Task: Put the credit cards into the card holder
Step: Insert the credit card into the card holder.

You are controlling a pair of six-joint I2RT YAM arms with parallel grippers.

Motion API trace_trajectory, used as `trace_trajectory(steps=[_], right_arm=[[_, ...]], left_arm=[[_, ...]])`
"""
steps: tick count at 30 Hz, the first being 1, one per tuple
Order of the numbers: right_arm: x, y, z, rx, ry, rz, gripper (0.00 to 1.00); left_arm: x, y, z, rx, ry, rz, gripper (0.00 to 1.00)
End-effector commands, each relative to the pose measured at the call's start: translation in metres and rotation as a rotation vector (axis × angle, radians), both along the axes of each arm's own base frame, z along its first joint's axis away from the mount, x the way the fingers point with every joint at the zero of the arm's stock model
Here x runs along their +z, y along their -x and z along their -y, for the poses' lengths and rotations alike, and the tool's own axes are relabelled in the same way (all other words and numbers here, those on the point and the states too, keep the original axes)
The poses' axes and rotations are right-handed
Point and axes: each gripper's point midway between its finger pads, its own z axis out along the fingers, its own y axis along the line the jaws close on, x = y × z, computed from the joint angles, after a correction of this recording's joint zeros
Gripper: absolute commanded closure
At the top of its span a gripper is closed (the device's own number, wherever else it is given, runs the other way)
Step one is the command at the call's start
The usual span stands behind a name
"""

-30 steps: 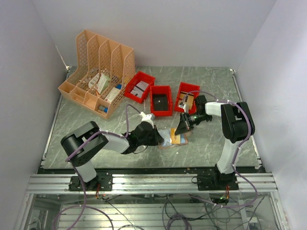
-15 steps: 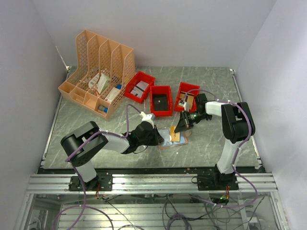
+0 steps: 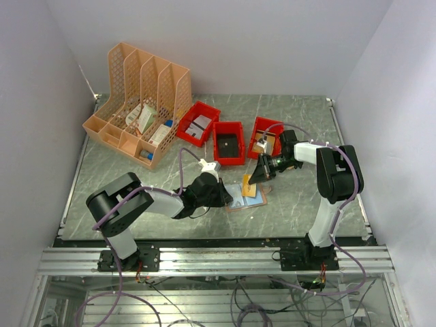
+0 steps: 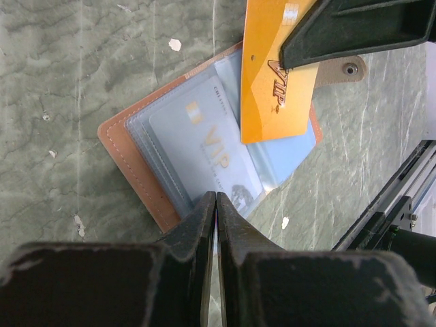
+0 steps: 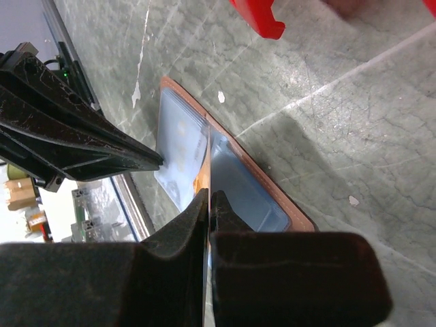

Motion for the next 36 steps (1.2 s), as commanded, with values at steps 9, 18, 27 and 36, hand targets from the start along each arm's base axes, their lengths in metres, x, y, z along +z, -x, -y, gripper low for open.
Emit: trace_trajectory(steps=[9, 18, 27, 36], right_arm=[[0.001, -0.006, 0.000, 0.013, -0.004, 0.041, 1.00], [-0.008, 0.004, -0.006, 0.042, -0.005, -0.002, 1.00], [-0.012, 0.013, -0.004, 0.065, 0.000, -0.030, 1.00], [-0.009, 0.019, -0.010, 0.096, -0.015, -0.037, 1.00]], left_arm=[[-0.005, -0.002, -0.006, 0.006, -0.059, 0.015, 0.84], [-0.005, -0.001, -0.006, 0.002, -0.059, 0.014, 0.84], [-0.006, -0.001, -0.005, -0.003, -0.063, 0.013, 0.84], [-0.005, -0.002, -0.004, -0.005, -0.059, 0.015, 0.84]])
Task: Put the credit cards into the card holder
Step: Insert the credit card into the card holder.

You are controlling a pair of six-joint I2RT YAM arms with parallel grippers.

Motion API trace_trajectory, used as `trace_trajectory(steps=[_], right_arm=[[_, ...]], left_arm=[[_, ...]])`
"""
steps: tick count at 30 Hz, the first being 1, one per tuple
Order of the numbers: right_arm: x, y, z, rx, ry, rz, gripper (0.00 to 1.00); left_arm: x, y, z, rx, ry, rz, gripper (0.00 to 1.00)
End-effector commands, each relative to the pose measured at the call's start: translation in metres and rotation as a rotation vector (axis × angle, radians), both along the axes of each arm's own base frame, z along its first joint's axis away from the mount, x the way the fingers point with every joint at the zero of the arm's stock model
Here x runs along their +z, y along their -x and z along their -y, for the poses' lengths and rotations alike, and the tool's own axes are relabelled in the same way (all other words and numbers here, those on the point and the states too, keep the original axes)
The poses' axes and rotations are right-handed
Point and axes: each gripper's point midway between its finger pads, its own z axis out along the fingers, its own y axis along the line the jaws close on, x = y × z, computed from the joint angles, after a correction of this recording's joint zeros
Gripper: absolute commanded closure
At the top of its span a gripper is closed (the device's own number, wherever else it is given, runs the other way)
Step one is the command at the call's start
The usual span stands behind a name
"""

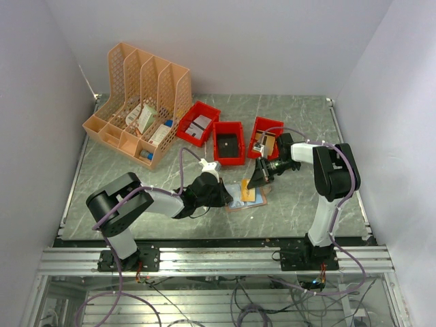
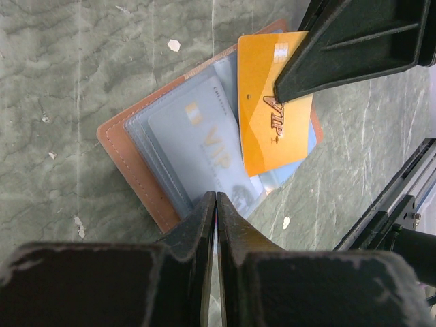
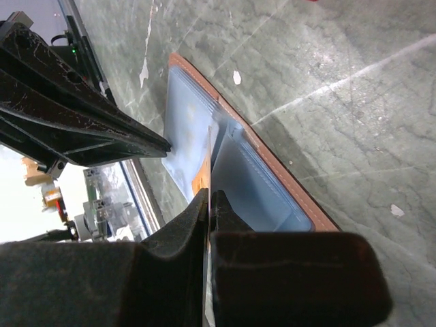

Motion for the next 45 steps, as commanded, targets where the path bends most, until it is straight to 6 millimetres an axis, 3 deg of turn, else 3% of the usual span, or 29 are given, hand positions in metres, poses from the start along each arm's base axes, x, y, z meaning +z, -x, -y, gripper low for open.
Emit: trace_trajectory(steps=[1, 10, 27, 45], right_arm=[[-0.004, 0.001, -0.005, 0.043, 0.007, 0.018, 1.00], [-0.001, 0.006, -0.014, 0.067, -0.027, -0.004, 1.00], [-0.012, 0.014, -0.003, 0.071, 0.067, -0.028, 1.00], [-0.013, 0.007, -0.008, 0.071, 0.102, -0.015, 0.99]], left_arm=[[-0.005, -0.002, -0.004, 0.002, -0.050, 0.009, 0.84], [-0.005, 0.000, -0.005, 0.003, -0.051, 0.008, 0.84], [-0.002, -0.001, -0.004, -0.007, -0.047, 0.018, 0.84], [0.001, -0.002, -0.003, -0.007, -0.045, 0.026, 0.83]])
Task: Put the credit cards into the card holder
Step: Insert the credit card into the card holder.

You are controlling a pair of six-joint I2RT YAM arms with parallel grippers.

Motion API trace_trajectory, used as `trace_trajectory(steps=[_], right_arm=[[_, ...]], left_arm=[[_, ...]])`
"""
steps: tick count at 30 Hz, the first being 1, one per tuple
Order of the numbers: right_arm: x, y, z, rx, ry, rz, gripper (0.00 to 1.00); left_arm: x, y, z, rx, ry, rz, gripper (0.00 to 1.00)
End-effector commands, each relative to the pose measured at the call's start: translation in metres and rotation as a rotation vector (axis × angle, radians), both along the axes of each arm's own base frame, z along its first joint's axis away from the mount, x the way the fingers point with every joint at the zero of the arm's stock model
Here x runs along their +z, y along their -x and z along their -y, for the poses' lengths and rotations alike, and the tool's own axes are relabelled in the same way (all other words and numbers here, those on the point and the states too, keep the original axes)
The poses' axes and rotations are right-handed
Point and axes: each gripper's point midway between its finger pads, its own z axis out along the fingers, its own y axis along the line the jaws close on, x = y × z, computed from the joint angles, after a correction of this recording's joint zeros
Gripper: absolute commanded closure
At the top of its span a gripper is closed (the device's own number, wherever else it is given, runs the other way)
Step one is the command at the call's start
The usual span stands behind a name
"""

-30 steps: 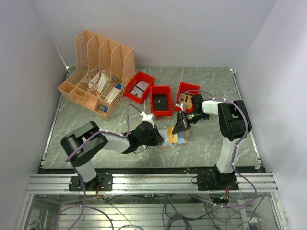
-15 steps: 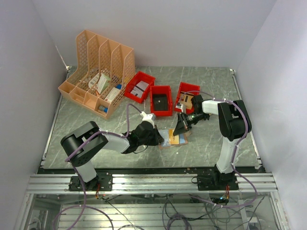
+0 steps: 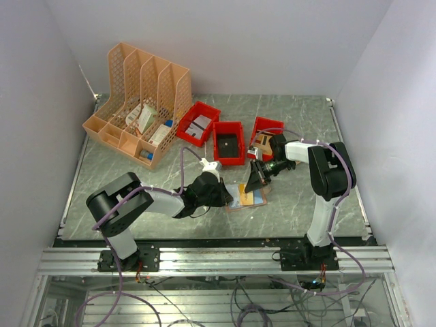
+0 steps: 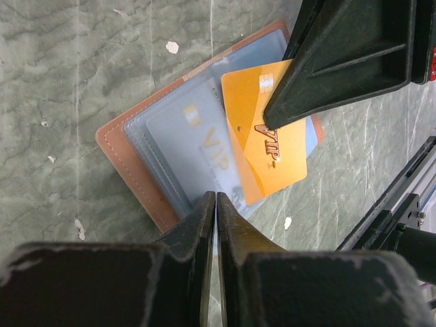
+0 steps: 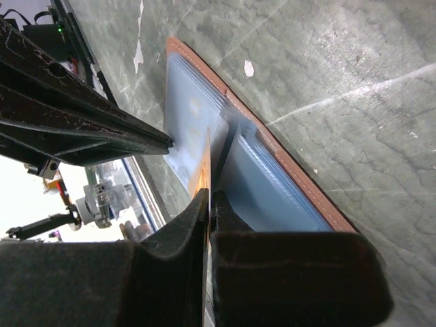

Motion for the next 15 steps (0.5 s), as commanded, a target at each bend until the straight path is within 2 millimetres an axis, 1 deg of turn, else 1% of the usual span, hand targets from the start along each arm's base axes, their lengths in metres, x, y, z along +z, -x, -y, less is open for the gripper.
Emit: trace_trajectory(steps=[1, 11, 15], right_arm=[[-0.0105, -0.0081, 0.0020, 0.007, 0.047, 0.037, 0.98], [-0.0148, -0.0098, 0.0047, 0.005, 0.078, 0.046, 0.87], [-0.0151, -0.0113, 0.0045, 0.002, 0.081, 0.050, 0.86]], left_arm=[[0.0006, -0.0015, -0.0038, 0.002, -0.034, 0.019, 0.83], [0.0014, -0.0015, -0.0024, -0.005, -0.035, 0.019, 0.83], [0.0013, -0.0018, -0.0021, -0.004, -0.034, 0.020, 0.83]])
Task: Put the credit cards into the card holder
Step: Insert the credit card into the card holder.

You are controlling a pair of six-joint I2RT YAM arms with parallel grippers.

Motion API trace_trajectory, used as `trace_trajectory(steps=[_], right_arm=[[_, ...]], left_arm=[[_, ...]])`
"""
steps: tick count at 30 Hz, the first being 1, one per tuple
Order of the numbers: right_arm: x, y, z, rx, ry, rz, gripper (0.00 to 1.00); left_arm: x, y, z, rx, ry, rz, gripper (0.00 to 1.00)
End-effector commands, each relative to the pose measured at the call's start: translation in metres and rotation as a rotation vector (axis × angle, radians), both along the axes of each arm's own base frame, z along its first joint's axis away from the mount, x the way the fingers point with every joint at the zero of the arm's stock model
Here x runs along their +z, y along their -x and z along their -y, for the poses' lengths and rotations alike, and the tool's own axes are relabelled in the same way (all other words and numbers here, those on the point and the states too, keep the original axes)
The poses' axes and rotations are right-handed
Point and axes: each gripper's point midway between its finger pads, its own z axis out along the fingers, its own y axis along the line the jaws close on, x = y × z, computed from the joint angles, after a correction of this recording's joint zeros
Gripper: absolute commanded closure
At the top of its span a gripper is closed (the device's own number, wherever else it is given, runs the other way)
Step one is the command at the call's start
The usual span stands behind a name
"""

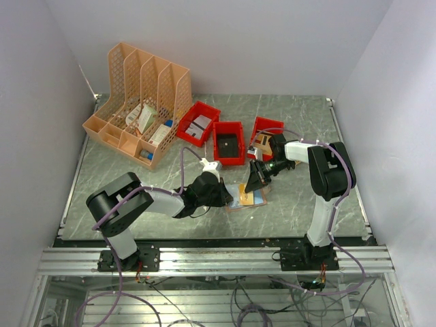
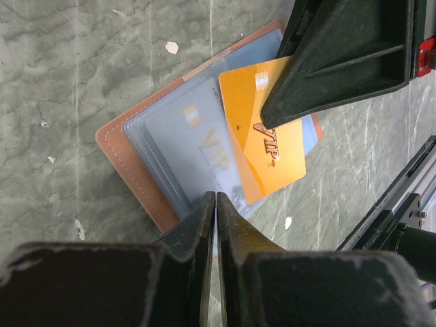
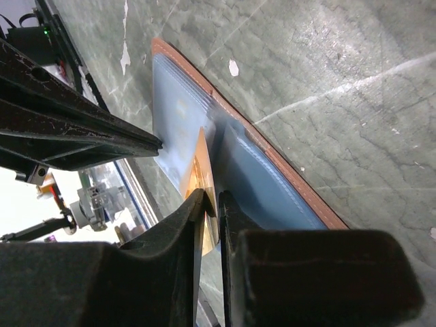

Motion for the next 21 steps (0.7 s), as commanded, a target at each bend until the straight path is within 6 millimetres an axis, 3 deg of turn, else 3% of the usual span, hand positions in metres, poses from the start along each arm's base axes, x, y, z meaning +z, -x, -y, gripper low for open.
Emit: trace_trajectory(steps=[1, 10, 21], right_arm=[[-0.0101, -0.0107, 0.0021, 0.007, 0.041, 0.048, 0.85], [-0.0081, -0.0131, 0.0028, 0.003, 0.049, 0.063, 0.81], [-0.0128, -0.0119, 0.0035, 0.026, 0.085, 0.073, 0.87]], left_arm=[[0.0015, -0.0018, -0.0021, -0.002, -0.032, 0.018, 0.83], [0.0019, -0.0021, -0.0011, -0.004, -0.033, 0.018, 0.83], [0.0011, -0.0017, -0.0016, -0.008, -0.039, 0.018, 0.83]])
